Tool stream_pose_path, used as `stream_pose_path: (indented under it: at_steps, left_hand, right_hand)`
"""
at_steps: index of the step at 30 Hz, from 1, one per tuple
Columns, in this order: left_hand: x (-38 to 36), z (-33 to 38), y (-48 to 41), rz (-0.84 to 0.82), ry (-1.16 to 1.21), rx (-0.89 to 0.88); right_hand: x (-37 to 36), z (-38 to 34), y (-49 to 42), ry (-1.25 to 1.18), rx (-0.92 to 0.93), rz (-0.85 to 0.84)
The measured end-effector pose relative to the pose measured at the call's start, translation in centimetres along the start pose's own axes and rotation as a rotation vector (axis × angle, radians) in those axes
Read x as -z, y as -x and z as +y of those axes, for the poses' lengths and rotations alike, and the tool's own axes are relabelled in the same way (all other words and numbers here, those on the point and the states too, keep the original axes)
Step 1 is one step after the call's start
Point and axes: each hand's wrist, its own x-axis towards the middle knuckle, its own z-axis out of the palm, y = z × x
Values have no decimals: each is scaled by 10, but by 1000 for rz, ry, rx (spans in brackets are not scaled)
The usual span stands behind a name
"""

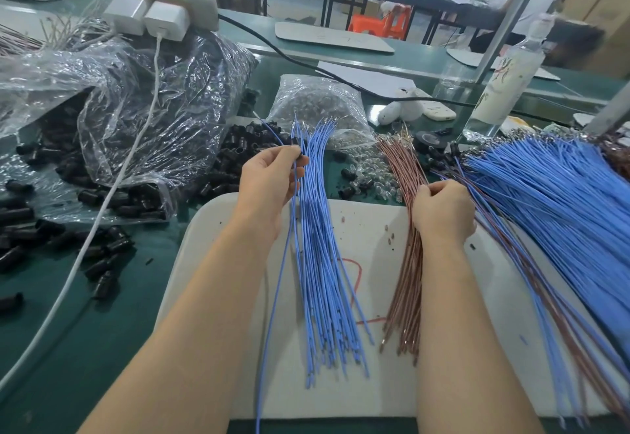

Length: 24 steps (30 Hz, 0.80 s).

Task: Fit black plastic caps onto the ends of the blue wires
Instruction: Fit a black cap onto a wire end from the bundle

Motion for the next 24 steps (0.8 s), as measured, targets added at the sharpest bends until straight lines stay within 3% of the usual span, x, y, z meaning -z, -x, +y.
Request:
stream_pose_path:
  at_steps: [4,10,15,24]
  left_hand:
    - [0,-1,-1,-6,-20,3]
    - [-2,-2,0,-23,-31,-1]
    - [-2,-2,0,-27,-41,3]
    - [-2,-1,2,-41,-49,7]
  right_hand:
    - [-4,1,-2,55,-20,-87]
    - [-4,0,-1,28,0,-30]
    - [-6,0,-3,116,-18,-99]
    - [-2,0,-1,-81,49,47]
